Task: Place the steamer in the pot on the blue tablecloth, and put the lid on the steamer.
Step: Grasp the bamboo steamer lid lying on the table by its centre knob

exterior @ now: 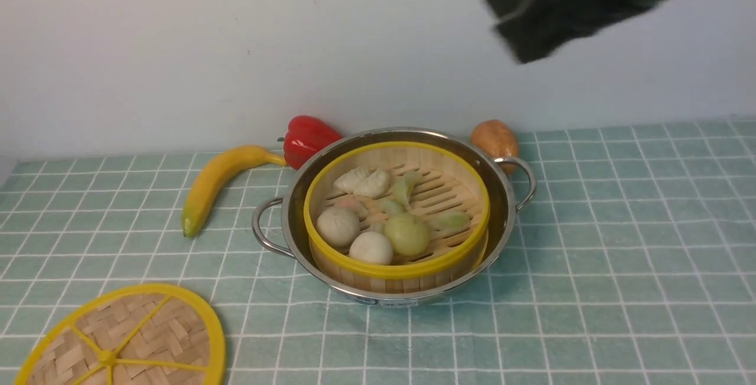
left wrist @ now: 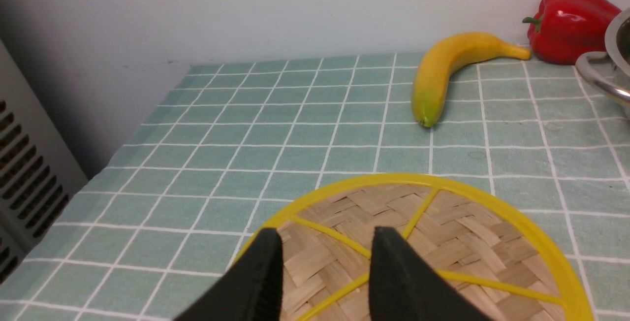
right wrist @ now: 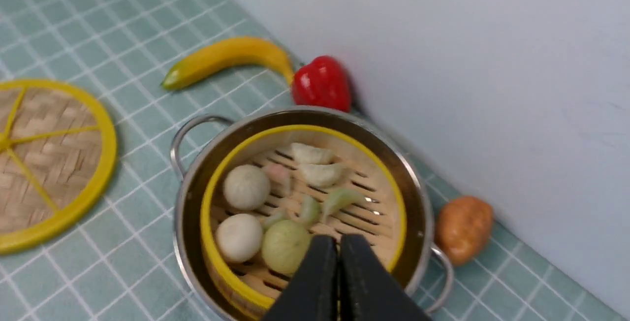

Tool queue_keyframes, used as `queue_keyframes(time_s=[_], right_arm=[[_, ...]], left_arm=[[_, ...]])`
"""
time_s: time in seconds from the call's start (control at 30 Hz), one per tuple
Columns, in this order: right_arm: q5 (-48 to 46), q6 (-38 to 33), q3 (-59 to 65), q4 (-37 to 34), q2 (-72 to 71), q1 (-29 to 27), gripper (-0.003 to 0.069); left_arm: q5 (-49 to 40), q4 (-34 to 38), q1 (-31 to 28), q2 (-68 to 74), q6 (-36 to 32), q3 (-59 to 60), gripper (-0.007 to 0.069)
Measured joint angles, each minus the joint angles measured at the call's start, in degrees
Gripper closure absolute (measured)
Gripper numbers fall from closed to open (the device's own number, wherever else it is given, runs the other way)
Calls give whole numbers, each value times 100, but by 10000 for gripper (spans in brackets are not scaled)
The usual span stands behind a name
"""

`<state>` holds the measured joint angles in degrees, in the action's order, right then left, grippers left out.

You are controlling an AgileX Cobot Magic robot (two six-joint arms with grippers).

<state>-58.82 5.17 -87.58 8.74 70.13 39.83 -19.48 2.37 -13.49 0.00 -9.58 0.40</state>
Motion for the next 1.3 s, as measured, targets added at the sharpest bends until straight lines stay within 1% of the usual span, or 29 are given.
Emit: queue_keyframes(time_s=[0.03,0.07,0.13,0.17,0.2,0.23,0.27,0.3,0.33,0.37,0.4,0.53,0.57,0.67,0.7,0.77,0.8,0.83,0.97,1.13,1.3], right_arm=[[91,101,87,10,-88,-37,618],[393,343,691,77,-790,-329,608],[835,653,1602,192,-1549,-794,592],[881,679,1684,198,-1712,-888,590],[1137,789,1996,214,-2040,-1080,582],[1538,951,2530,233,-2590,-1402,572],[1900,1008,3038,277,-3137,-1708,562],[1964,1015,3109,286,-3212,-1708,561],[2462,1038,3671,356,-3802,-2075,546],[2519,1044,3741,359,-3872,-2114,546],[2946,1050,4298,424,-4393,-2375,532],[3619,1123,5664,459,-5419,-3028,497],[3644,1132,5664,459,-5419,-3054,496],[4030,1214,6857,459,-6010,-3411,464],[4047,1214,6914,459,-6032,-3411,464],[4154,1232,7608,459,-6327,-3485,445],[4151,1232,7656,459,-6351,-3484,444],[4168,1232,7995,459,-6531,-3484,435],[4218,1255,8576,416,-6932,-3486,419],[4223,1321,8794,352,-6993,-3496,416],[3939,1347,8804,330,-6992,-3507,416]], left_arm=[[0,0,0,0,0,0,382],[0,0,0,0,0,0,382],[0,0,0,0,0,0,382],[0,0,0,0,0,0,382],[0,0,0,0,0,0,382],[0,0,0,0,0,0,382],[0,0,0,0,0,0,382],[0,0,0,0,0,0,382],[0,0,0,0,0,0,382],[0,0,0,0,0,0,382],[0,0,0,0,0,0,382],[0,0,0,0,0,0,382],[0,0,0,0,0,0,382],[0,0,0,0,0,0,382],[0,0,0,0,0,0,382],[0,0,0,0,0,0,382],[0,0,0,0,0,0,382],[0,0,0,0,0,0,382],[0,0,0,0,0,0,382],[0,0,0,0,0,0,382],[0,0,0,0,0,0,382]])
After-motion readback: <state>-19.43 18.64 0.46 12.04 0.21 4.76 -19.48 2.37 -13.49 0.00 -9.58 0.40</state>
